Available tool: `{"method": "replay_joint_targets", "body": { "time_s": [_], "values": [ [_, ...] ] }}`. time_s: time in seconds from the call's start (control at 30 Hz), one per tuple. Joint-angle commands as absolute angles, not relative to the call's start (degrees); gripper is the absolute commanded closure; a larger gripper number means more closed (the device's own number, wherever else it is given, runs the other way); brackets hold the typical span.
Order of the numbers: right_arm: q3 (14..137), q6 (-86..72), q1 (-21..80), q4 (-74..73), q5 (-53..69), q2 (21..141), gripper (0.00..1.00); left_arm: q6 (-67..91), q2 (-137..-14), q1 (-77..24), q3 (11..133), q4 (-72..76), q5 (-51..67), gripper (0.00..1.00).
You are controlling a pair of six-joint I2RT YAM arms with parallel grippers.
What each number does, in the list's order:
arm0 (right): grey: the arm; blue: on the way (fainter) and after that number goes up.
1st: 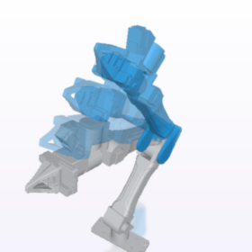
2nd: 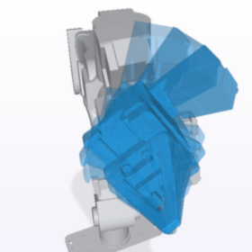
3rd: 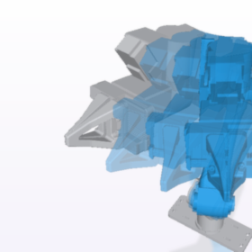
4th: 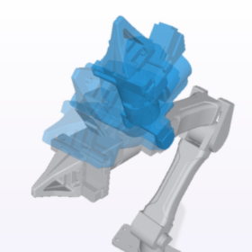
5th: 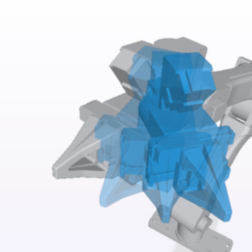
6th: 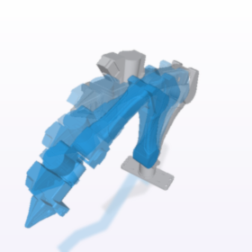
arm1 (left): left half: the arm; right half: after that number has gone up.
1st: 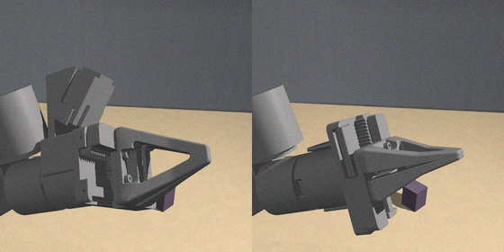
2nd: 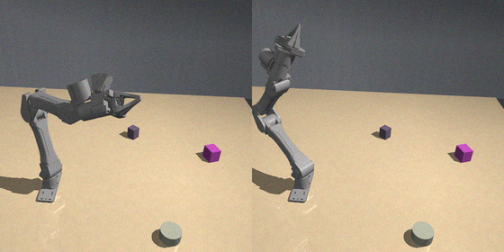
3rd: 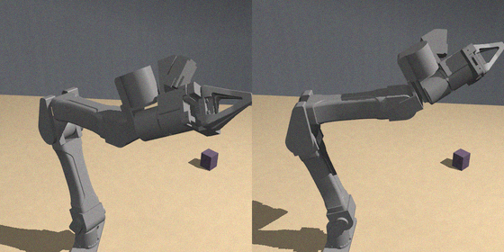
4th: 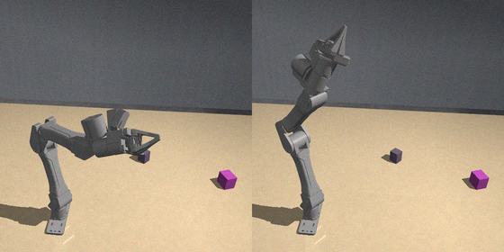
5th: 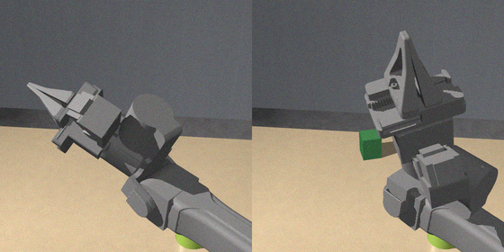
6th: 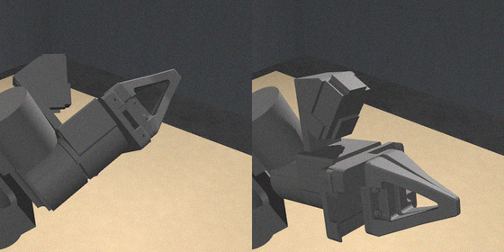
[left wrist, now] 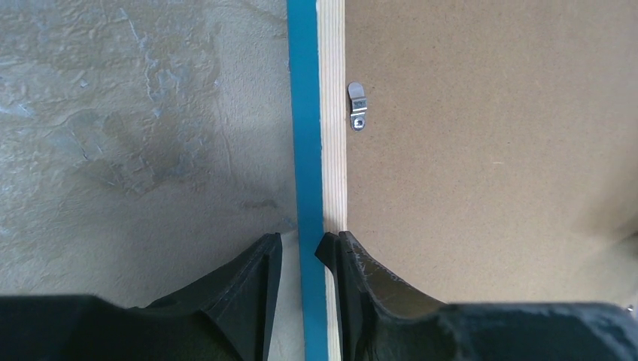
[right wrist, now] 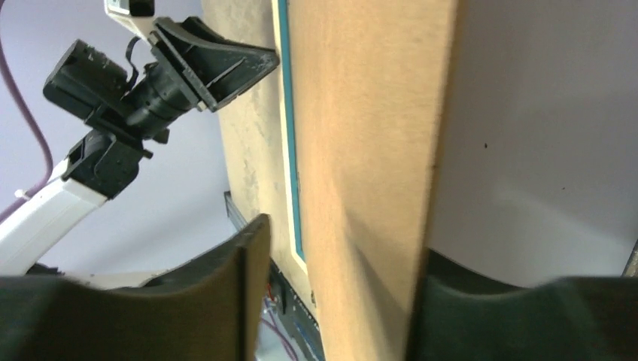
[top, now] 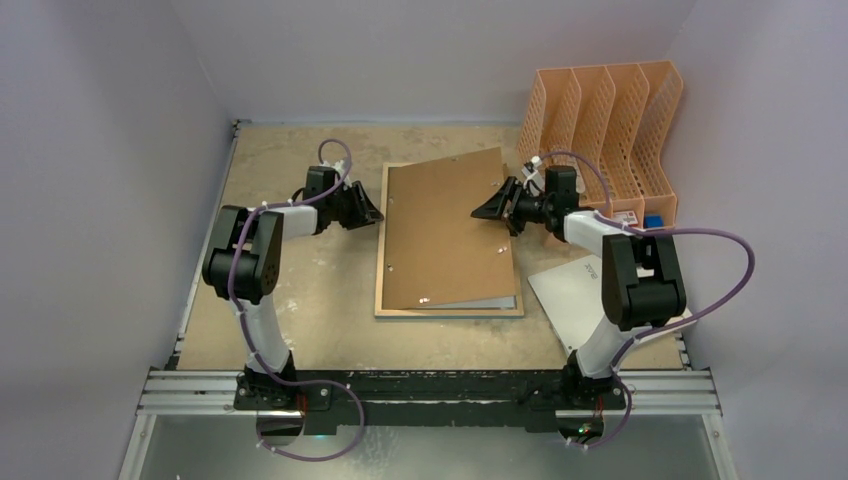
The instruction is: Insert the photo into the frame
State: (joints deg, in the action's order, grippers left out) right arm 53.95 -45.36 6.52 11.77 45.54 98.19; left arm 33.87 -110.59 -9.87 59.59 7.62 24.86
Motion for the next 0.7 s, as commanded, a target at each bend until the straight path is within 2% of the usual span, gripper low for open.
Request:
{"method": "replay_joint_targets", "body": {
  "time_s": [0.0, 0.1, 0.33, 0.67],
  "values": [
    [55.88, -39.33, 7.12, 7.27, 40.25, 95.73, 0.31, 32.65, -113.02, -10.46, 59.24, 2.55, 21.1, 0.64],
    [57.15, -36.31, 7.09, 4.02, 36.89, 96.19, 0.2, 32.61, -113.28, -10.46, 59.48, 2.3, 21.12, 0.63],
    [59.28, -30.59, 7.85, -3.45, 27.88, 96.79, 0.07, 32.24, -113.29, -10.46, 59.88, 1.87, 20.87, 0.61],
    [64.28, -27.78, 11.48, -10.88, 15.85, 97.72, 0.04, 31.57, -113.84, -10.46, 60.3, 0.73, 21.23, 0.53]
  ]
}}
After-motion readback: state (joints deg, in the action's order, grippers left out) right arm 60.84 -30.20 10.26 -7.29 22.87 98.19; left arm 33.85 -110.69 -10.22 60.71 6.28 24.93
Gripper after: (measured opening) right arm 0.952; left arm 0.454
